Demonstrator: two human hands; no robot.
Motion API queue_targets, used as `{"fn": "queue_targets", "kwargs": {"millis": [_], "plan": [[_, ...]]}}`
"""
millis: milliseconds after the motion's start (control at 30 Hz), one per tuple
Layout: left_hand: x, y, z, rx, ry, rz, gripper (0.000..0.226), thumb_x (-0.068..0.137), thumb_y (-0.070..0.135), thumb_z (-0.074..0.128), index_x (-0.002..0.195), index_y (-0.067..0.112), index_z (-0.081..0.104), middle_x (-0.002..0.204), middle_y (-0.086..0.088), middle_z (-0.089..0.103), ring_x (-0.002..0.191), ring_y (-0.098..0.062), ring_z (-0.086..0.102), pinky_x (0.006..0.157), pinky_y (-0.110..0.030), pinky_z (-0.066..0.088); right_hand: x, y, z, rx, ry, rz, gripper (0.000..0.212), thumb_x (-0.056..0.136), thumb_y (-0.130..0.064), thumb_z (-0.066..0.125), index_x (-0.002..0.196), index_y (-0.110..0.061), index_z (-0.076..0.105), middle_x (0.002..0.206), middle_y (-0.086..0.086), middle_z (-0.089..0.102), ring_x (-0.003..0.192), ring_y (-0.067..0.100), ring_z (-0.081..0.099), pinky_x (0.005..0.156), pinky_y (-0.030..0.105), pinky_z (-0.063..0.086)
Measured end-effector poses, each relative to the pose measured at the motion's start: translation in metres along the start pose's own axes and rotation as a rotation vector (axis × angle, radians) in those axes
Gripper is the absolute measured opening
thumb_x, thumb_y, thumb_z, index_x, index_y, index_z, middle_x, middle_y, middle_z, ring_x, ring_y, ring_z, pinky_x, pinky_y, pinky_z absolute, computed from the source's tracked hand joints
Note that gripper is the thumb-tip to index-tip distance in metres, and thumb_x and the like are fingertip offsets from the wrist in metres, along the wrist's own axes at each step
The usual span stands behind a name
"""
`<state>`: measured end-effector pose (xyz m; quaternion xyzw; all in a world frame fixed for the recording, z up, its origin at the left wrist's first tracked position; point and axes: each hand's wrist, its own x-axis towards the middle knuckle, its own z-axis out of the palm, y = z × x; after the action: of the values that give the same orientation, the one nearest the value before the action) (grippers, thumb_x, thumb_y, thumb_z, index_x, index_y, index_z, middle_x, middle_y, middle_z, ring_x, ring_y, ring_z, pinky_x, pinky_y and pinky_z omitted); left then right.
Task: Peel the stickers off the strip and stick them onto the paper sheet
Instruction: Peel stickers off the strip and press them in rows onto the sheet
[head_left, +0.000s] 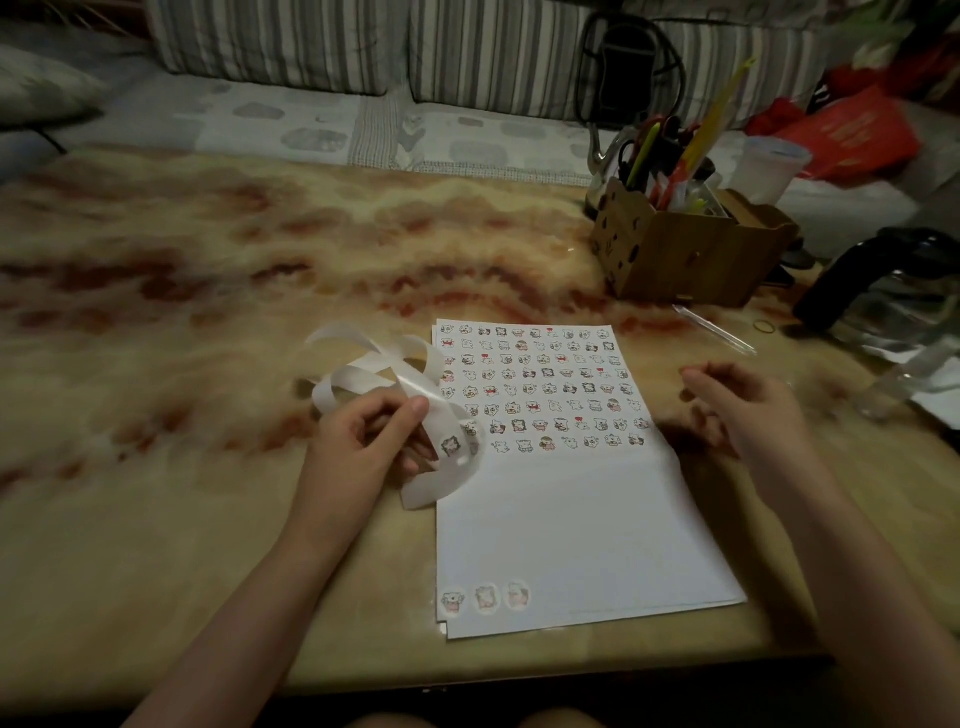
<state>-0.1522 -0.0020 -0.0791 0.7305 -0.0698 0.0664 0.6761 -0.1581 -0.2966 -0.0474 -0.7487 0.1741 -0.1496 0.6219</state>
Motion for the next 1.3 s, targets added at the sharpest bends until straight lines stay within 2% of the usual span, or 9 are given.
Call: {"fn": "queue_targets", "kwargs": {"millis": [100, 233, 400, 467, 533, 667, 800, 933, 1300], "plan": [[0.0, 0.001, 0.0, -0.053, -0.001, 0.005, 0.014, 0.089, 0.008, 0.057, 0.084, -0.002, 0.065, 0.062, -0.015, 0.066, 0.046, -0.007, 0.059, 0.05, -0.015, 0.048, -0.01, -0.005, 0.015, 0.0, -0.094, -0.086, 0.012, 0.091, -0.008, 0.059, 0.084, -0.017, 0.062, 0.072, 0.003, 0.06, 0.046, 0.003, 0.045, 0.041, 0.011, 0.034], [0.0, 0.002, 0.001, -0.113, -0.006, -0.008, 0.012, 0.089, 0.005, 0.057, 0.081, 0.001, 0.063, 0.063, -0.024, 0.064, 0.046, -0.013, 0.062, 0.05, -0.018, 0.051, -0.033, -0.01, 0.051, -0.115, -0.294, -0.286, 0.015, 0.087, -0.006, 0.065, 0.081, -0.02, 0.065, 0.076, -0.006, 0.066, 0.064, 0.004, 0.055, 0.058, 0.016, 0.041], [-0.001, 0.004, 0.002, -0.148, -0.015, -0.007, 0.011, 0.089, 0.003, 0.055, 0.081, -0.003, 0.061, 0.058, -0.012, 0.064, 0.046, -0.014, 0.064, 0.048, -0.018, 0.051, -0.061, -0.013, 0.091, -0.245, -0.426, -0.485, 0.007, 0.082, -0.019, 0.07, 0.082, -0.026, 0.069, 0.086, -0.012, 0.069, 0.083, 0.013, 0.059, 0.072, 0.026, 0.045], [0.0, 0.005, 0.001, -0.158, -0.024, -0.004, 0.012, 0.09, 0.003, 0.054, 0.08, -0.002, 0.06, 0.056, -0.01, 0.064, 0.047, -0.015, 0.064, 0.048, -0.018, 0.051, -0.065, -0.012, 0.101, -0.254, -0.468, -0.495, 0.006, 0.081, -0.023, 0.07, 0.084, -0.028, 0.07, 0.087, -0.014, 0.069, 0.083, 0.013, 0.06, 0.073, 0.029, 0.047], [0.0, 0.005, 0.002, -0.168, -0.034, -0.001, 0.014, 0.09, 0.004, 0.054, 0.079, -0.002, 0.059, 0.056, -0.009, 0.064, 0.048, -0.015, 0.065, 0.048, -0.019, 0.051, -0.067, -0.011, 0.106, -0.224, -0.499, -0.468, 0.011, 0.081, -0.017, 0.072, 0.083, -0.027, 0.07, 0.085, -0.013, 0.07, 0.081, 0.013, 0.061, 0.072, 0.031, 0.048], [-0.001, 0.006, 0.002, -0.182, -0.053, 0.0, 0.016, 0.09, 0.008, 0.053, 0.078, 0.001, 0.061, 0.057, -0.008, 0.065, 0.049, -0.016, 0.066, 0.05, -0.018, 0.052, -0.071, -0.009, 0.111, -0.132, -0.5, -0.436, 0.014, 0.08, -0.005, 0.071, 0.082, -0.019, 0.072, 0.082, -0.007, 0.071, 0.076, 0.013, 0.063, 0.068, 0.028, 0.046], [-0.002, 0.007, 0.002, -0.215, -0.115, 0.0, 0.025, 0.084, 0.022, 0.053, 0.075, 0.002, 0.064, 0.061, -0.008, 0.067, 0.052, -0.016, 0.065, 0.054, -0.019, 0.053, -0.072, -0.006, 0.112, -0.085, -0.458, -0.435, 0.02, 0.08, -0.003, 0.071, 0.083, -0.022, 0.071, 0.08, -0.007, 0.072, 0.075, 0.015, 0.065, 0.069, 0.028, 0.049], [-0.002, 0.004, 0.002, -0.126, -0.16, 0.044, 0.017, 0.079, 0.019, 0.06, 0.074, 0.004, 0.067, 0.06, -0.008, 0.067, 0.056, -0.015, 0.063, 0.061, -0.019, 0.053, -0.072, -0.004, 0.112, -0.076, -0.416, -0.47, 0.015, 0.081, -0.004, 0.071, 0.087, -0.018, 0.071, 0.08, -0.007, 0.071, 0.073, 0.011, 0.065, 0.069, 0.025, 0.051], [-0.003, 0.004, 0.001, -0.081, -0.169, 0.067, 0.019, 0.078, 0.017, 0.062, 0.076, -0.001, 0.068, 0.06, -0.009, 0.067, 0.057, -0.011, 0.061, 0.063, -0.017, 0.05, -0.072, -0.001, 0.112, -0.103, -0.413, -0.483, 0.011, 0.081, -0.003, 0.071, 0.087, -0.012, 0.072, 0.08, -0.005, 0.071, 0.075, 0.01, 0.065, 0.071, 0.024, 0.052]]}}
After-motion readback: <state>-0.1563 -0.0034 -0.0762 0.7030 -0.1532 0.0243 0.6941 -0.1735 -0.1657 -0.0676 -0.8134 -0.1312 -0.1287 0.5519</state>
